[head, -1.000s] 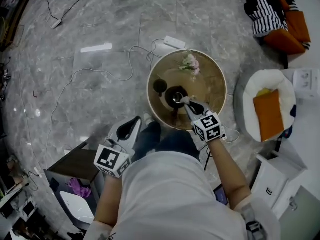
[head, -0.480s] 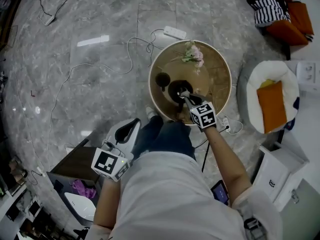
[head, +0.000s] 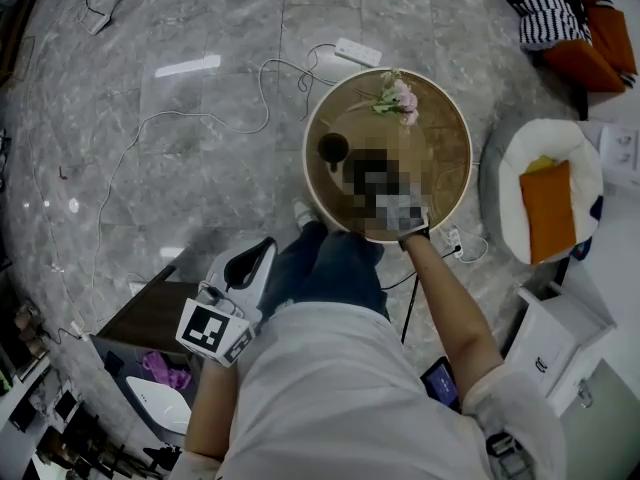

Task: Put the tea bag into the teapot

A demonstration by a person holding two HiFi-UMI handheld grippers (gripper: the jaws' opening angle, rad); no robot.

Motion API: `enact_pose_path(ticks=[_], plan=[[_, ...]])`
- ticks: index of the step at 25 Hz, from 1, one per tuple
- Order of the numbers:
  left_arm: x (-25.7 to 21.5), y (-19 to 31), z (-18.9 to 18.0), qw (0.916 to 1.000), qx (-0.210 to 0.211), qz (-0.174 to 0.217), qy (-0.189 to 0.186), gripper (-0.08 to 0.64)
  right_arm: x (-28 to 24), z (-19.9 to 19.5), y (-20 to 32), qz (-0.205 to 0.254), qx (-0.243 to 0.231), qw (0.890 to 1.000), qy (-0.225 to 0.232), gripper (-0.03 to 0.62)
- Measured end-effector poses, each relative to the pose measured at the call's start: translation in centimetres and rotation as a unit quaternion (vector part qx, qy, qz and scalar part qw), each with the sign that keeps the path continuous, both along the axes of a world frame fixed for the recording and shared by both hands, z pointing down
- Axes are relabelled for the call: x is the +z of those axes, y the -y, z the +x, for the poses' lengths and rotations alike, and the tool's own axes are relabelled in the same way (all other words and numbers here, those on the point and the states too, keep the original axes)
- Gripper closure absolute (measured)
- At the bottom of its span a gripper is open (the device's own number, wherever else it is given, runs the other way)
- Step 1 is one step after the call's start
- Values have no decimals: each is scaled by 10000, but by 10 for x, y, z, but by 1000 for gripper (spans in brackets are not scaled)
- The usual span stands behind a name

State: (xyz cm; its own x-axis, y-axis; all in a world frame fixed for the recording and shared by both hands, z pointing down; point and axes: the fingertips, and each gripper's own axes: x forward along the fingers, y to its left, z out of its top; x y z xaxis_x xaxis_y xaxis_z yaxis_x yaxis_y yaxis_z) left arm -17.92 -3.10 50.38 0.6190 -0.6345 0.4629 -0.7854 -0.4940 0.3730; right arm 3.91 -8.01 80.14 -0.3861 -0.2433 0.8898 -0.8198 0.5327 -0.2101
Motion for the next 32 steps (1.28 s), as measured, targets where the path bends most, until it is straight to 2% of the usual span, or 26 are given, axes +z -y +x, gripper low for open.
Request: enact_pose_path(ticks=[11,15,25,32], plan=[[5,-8,-13,9998,-190,-51,-15,552,19,-7,3,-209,-270,9980,-535,546],[6,-9,-13,9998,-196,-60,-29,552,17,-10,5,-211,-212,9980,-555,533],[8,-9,-10,9998,-175,-66,-73,552,11,-6,7,-150,-90,9983,-557,448],[8,-8,-8,9998,-152,-59,-82,552,5,-7,8,-66,-99,9982,-584,442]])
